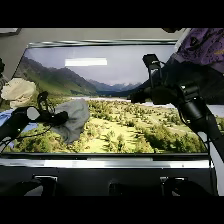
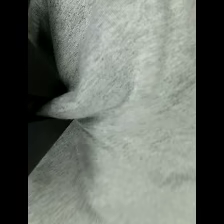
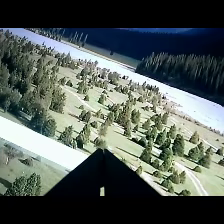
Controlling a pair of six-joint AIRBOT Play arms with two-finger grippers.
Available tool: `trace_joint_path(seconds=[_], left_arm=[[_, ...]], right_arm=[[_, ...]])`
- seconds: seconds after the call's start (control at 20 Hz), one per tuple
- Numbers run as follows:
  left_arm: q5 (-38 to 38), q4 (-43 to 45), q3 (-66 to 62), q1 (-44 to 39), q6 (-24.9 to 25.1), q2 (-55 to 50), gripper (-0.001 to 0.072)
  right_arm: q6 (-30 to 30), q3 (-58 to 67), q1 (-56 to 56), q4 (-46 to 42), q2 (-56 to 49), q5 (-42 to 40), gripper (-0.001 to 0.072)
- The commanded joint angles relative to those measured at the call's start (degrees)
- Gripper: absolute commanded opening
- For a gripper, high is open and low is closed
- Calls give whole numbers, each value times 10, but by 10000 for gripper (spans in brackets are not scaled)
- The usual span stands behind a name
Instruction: Fold the clothes and pants, and hang the long-sleeved shirts on hangers.
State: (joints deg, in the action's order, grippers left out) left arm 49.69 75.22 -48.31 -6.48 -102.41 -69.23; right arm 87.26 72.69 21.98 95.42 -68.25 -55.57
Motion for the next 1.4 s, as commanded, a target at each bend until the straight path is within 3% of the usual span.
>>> trace_joint_path(seconds=[0.0, 0.2, 0.4, 0.5, 0.55, 0.65, 0.7, 0.75, 0.8, 0.85, 0.95, 1.0, 1.15, 1.25, 1.35], left_arm=[[0, -158, -50, -37, 76, -3, 17], [-7, -250, -140, -160, 96, -9, 17], [-101, -277, -153, -290, 94, -46, 18], [-124, -277, -153, -330, 86, -95, 20], [-124, -277, -153, -337, 76, -120, 74], [-111, -277, -153, -323, 64, -143, 377], [-96, -276, -154, -302, 63, -139, 415], [-71, -277, -155, -271, 61, -130, 416], [-40, -276, -155, -233, 63, -118, 416], [-9, -269, -155, -196, 64, -104, 416], [54, -230, -155, -118, 64, -72, 416], [81, -211, -155, -81, 64, -58, 416], [132, -199, -155, -1, 97, -40, 417], [140, -198, -155, 31, 101, -40, 417], [139, -198, -155, 46, 101, -40, 416]], right_arm=[[0, 0, 0, 1, 0, -59, 38], [0, 0, 1, -6, 6, -163, 69], [0, 0, 0, -50, 20, -216, 101], [0, 0, 0, -88, 21, -230, 227], [0, 0, 0, -102, 21, -227, 275], [0, 0, 0, -137, 21, -200, 278], [0, 0, 0, -179, 21, -181, 285], [-15, 0, -3, -237, 21, -162, 350], [-65, 0, -25, -271, 21, -138, 412], [-96, 0, -64, -259, 19, -119, 428], [-105, -8, -174, -137, 4, -85, 446], [-83, -17, -238, -29, -13, -79, 467], [93, -58, -376, 291, -88, -127, 484], [164, -78, -408, 373, -146, -180, 525], [176, -98, -403, 379, -184, -180, 588]])
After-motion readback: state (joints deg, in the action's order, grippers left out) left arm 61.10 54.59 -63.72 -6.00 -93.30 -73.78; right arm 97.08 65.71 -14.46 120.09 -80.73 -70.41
